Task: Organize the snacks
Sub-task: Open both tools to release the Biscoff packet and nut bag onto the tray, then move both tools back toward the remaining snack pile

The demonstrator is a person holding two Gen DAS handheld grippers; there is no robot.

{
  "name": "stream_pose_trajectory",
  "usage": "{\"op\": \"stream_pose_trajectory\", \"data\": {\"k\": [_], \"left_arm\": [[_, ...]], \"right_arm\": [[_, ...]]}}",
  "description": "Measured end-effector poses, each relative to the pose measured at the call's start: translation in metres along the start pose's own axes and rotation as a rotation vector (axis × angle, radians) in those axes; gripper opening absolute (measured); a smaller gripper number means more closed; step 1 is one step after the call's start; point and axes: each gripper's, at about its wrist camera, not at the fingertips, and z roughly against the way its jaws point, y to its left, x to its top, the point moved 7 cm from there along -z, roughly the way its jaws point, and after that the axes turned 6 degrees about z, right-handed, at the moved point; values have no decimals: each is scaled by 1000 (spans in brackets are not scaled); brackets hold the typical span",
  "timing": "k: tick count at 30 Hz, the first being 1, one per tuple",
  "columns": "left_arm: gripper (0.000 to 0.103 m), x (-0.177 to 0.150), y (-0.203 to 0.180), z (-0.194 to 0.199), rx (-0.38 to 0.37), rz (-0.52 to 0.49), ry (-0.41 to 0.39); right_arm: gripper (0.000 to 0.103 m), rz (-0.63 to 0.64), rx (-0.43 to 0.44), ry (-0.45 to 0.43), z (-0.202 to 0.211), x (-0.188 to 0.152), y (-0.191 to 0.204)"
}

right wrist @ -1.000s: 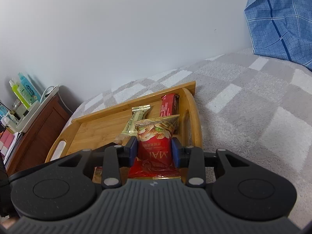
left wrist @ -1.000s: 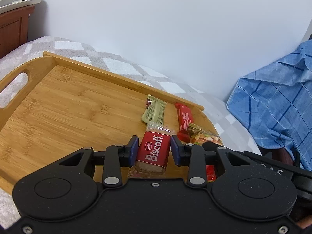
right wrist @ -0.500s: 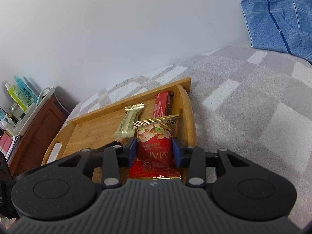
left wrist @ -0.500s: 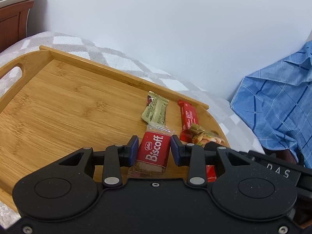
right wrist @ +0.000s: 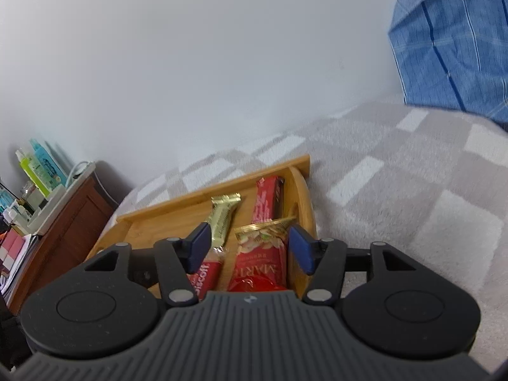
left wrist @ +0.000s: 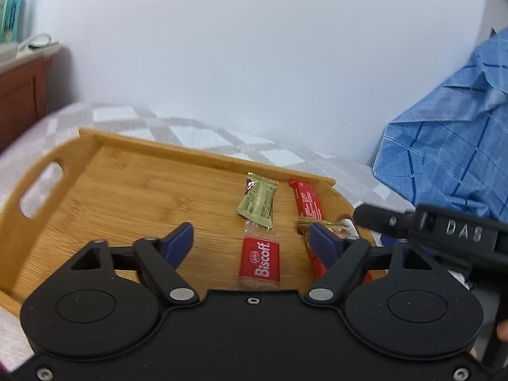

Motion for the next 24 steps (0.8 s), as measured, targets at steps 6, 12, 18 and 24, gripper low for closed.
{"op": "stream_pose_trajectory", "data": {"k": [6, 12, 18, 24], "left_arm": [[89, -6, 9, 31, -20, -23, -10], [92, -24, 15, 62, -29, -67, -15], [93, -45, 17, 92, -47, -114, -16], [94, -70, 22, 116, -72, -121, 15]], "right_arm": [[79, 76, -16, -43, 17, 1, 14], [81, 116, -4, -59, 34, -12, 30], [81, 154, 16, -77, 53, -28, 48], [81, 205, 2, -80, 68, -43, 56]]}}
